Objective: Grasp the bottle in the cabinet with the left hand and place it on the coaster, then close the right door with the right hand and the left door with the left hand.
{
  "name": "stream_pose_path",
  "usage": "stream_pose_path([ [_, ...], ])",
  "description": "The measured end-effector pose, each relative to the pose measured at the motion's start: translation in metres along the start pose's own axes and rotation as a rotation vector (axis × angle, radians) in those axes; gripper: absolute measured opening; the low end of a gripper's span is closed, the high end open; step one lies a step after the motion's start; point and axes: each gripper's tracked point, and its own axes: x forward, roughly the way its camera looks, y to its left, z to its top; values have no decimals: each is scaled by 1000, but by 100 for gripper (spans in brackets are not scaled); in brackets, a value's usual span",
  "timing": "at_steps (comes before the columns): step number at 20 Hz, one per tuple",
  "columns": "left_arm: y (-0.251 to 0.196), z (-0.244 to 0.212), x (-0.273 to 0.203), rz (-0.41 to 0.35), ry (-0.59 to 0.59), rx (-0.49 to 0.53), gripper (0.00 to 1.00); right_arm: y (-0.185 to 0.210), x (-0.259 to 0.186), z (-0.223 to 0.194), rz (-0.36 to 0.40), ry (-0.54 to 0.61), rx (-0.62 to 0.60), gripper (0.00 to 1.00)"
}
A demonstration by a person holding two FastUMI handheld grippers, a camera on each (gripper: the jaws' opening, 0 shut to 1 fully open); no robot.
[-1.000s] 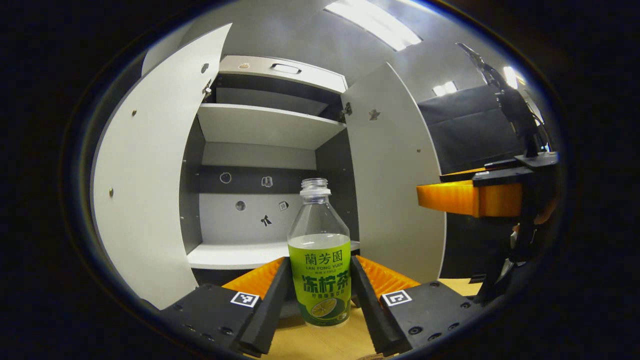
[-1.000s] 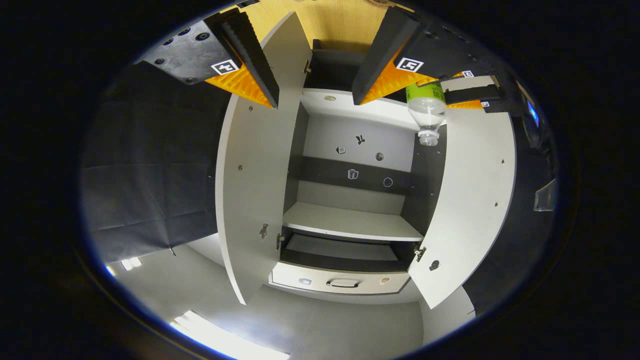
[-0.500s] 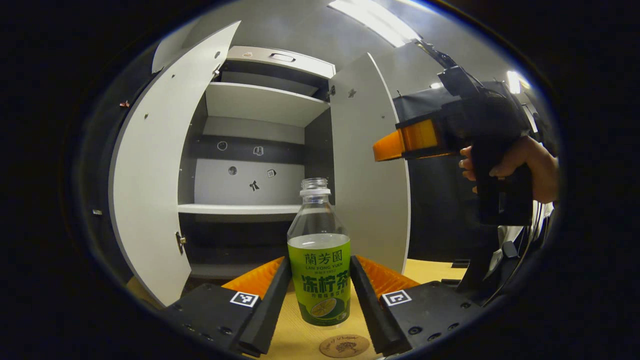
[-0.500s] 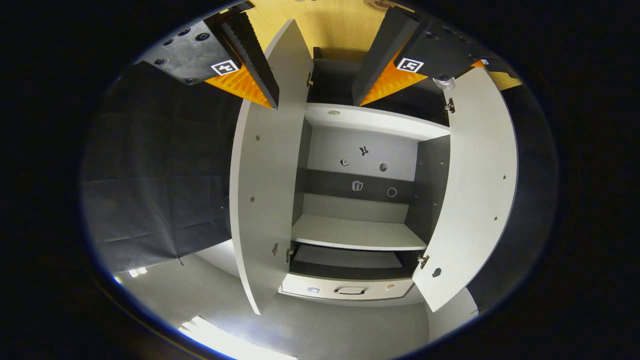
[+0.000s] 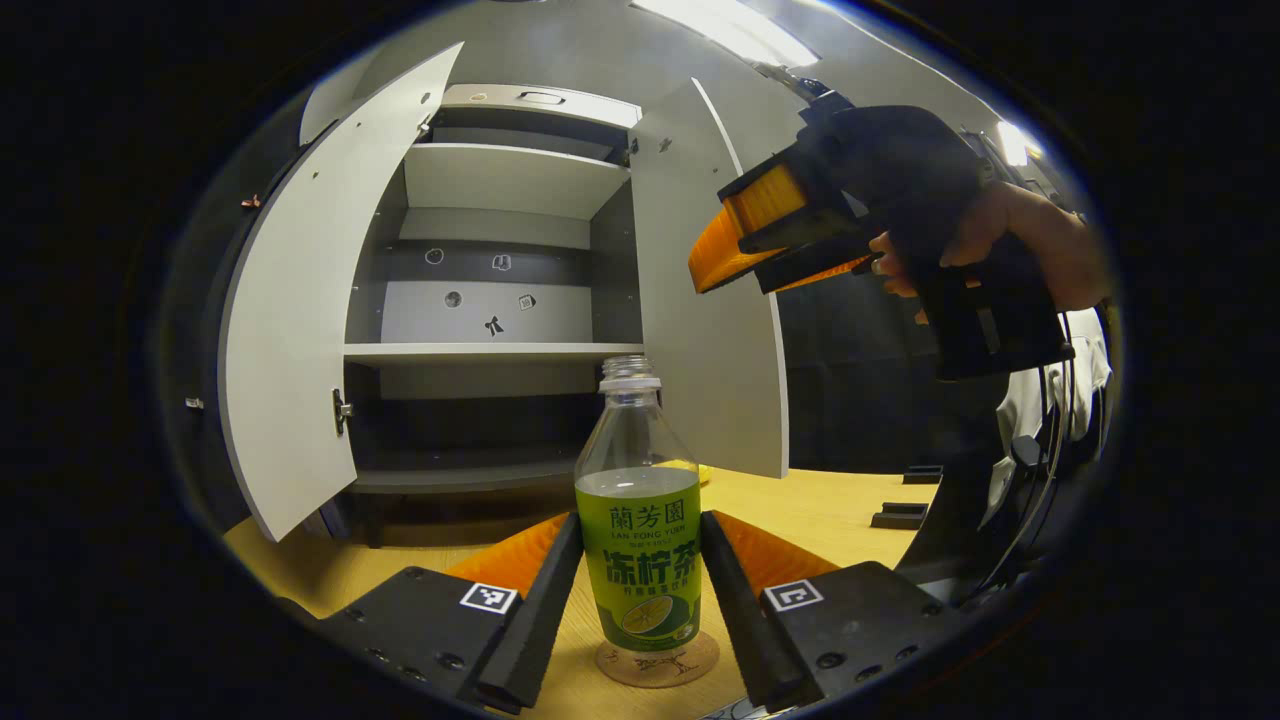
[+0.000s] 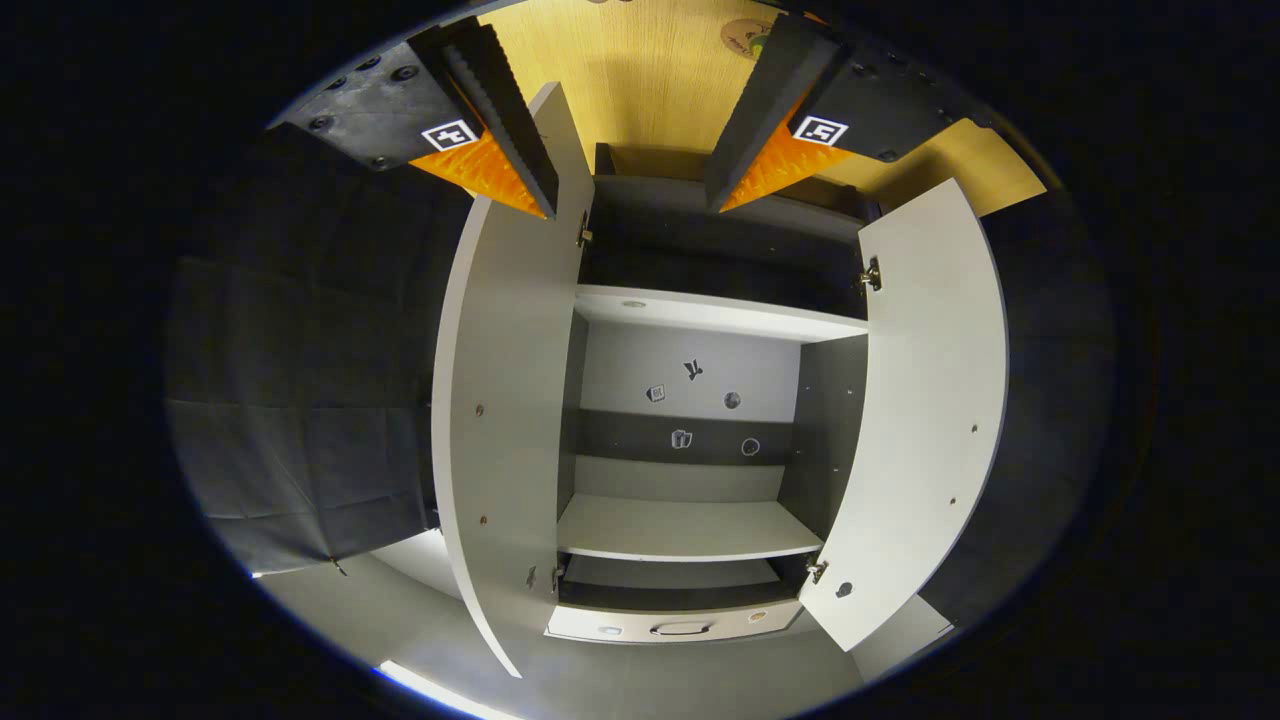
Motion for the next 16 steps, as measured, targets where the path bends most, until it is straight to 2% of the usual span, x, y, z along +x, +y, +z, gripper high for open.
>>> stream_pose_path([
  [2, -3, -10, 4, -7, 6, -27, 75, 3, -3, -10, 13, 16, -12, 98],
  [6, 3, -24, 8, 15, 11, 7, 75, 9, -3, -30, 34, 55, -23, 98],
  [9, 0, -36, 10, -2, 33, -16, 75, 8, -2, -34, 28, 67, -12, 98],
  [13, -6, -37, 8, -26, 18, 33, 75, 3, 0, -39, 13, 81, -28, 98],
  [16, -8, -35, 7, -37, 13, 34, 77, 4, 0, -43, 18, 92, -15, 98],
])
